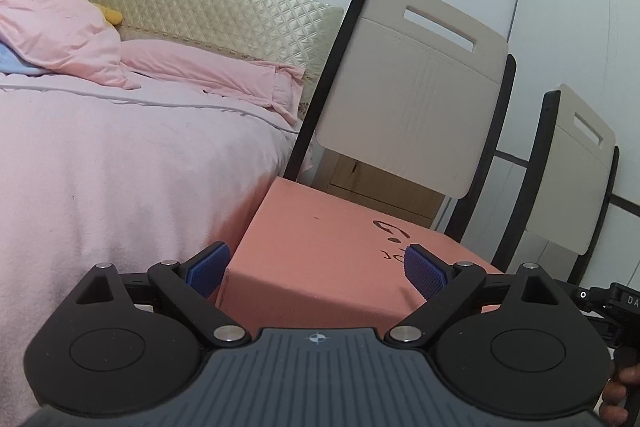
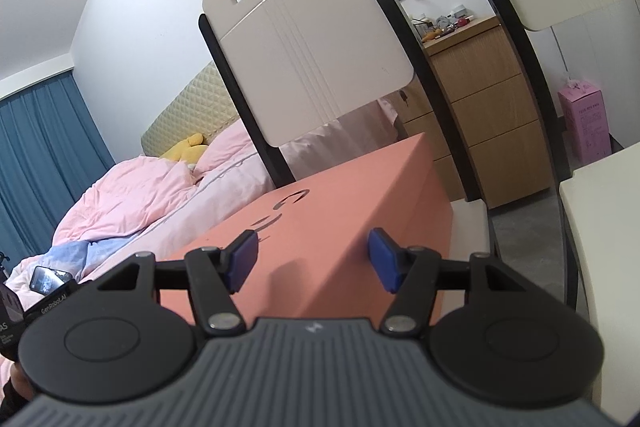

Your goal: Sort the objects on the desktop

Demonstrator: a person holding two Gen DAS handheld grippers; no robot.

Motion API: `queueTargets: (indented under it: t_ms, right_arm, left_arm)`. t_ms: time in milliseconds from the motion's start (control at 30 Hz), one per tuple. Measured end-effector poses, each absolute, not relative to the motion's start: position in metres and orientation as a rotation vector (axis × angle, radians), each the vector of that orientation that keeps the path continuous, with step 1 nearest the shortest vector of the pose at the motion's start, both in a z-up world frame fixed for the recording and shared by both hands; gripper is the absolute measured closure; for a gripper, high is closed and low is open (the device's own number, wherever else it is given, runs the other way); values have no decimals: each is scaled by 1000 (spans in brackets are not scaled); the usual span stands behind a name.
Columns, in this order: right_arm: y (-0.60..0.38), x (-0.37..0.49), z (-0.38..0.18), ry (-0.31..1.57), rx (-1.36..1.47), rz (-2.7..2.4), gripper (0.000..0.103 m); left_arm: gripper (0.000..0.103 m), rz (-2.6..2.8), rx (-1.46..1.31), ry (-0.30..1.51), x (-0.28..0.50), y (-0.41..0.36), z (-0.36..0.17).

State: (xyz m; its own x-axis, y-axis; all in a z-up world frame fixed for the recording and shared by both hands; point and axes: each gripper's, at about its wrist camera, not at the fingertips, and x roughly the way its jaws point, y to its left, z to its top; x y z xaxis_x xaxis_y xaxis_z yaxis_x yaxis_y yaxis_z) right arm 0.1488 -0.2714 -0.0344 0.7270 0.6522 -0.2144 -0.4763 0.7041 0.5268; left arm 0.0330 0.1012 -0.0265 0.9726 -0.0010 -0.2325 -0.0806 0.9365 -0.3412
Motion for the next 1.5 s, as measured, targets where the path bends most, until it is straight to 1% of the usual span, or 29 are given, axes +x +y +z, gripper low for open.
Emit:
queueTargets:
  t_ms: [100, 300, 900, 1100, 1233, 1300, 1500]
  right_arm:
    - [-274, 144, -31, 401, 458, 655, 41]
    - [-278, 139, -31, 408, 435, 661, 41]
    - [-282, 143, -47, 466, 417, 624, 41]
    - [-273, 139, -45, 453, 352, 577, 41]
    - [-267, 147, -49, 466, 306, 548, 41]
    - [-266, 148, -47, 457, 296, 531, 44]
    - [-265, 116, -19, 325, 237, 480, 44]
  left_arm:
    - [8, 41, -349, 249, 31, 99, -24]
    - [8, 78, -227, 322, 34, 79, -24]
    - [7, 40, -193, 393, 62, 80, -42]
    - [6, 33, -173, 405, 85, 80, -41]
    - [6, 28, -132, 387, 86, 77, -40]
    - [5, 28, -93, 372, 81, 73, -36]
    - [4, 31, -61, 284, 42, 61, -18]
